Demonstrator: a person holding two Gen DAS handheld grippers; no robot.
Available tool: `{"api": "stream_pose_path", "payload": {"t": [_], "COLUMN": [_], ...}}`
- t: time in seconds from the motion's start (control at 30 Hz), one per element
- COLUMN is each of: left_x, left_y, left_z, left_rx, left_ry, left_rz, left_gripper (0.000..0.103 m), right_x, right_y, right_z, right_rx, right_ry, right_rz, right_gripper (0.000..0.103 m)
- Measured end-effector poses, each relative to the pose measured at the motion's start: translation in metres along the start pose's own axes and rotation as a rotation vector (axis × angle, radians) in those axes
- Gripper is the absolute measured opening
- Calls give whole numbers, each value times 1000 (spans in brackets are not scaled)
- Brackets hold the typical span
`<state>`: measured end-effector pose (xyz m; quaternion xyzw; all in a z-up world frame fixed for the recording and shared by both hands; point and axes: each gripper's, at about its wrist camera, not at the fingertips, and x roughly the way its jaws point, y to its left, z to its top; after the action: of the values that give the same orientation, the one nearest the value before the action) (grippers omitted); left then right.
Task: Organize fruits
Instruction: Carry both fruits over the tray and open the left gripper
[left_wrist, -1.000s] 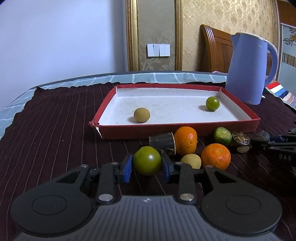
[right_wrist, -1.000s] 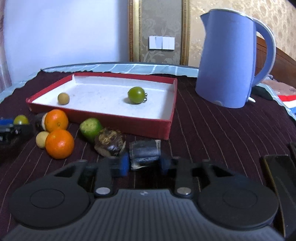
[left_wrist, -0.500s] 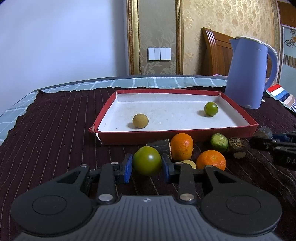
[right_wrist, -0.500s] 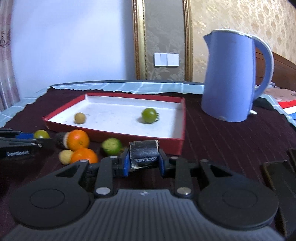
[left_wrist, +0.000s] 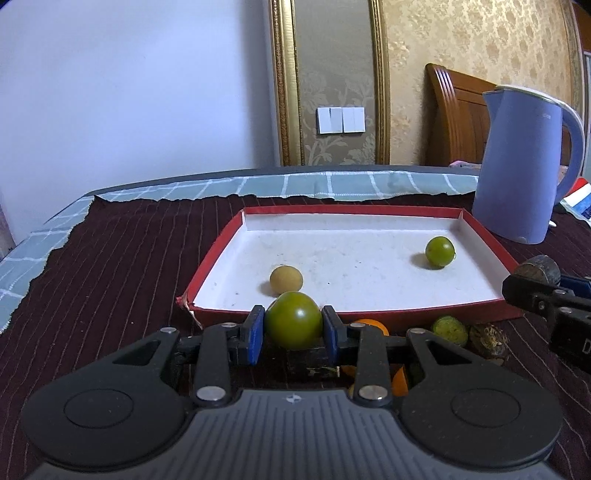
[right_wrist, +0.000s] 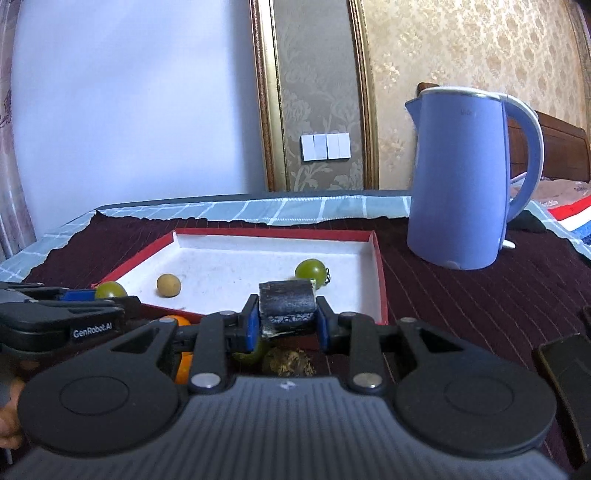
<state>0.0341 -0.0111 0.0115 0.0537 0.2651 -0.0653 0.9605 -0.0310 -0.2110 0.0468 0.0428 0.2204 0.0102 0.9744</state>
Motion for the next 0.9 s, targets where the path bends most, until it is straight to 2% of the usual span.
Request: {"api": "stream_pose_path", "payload": {"t": [0.9], "left_x": [29], "left_y": [-5], "left_z": [18], "left_rx": [14], "left_ry": [39], "left_rz": [19], "left_gripper": [32], "right_x": [24], "right_y": [7], "right_z": [20], "right_rx": [-48], "right_ry": [11], "right_rz": [-8], "right_gripper": [29]}}
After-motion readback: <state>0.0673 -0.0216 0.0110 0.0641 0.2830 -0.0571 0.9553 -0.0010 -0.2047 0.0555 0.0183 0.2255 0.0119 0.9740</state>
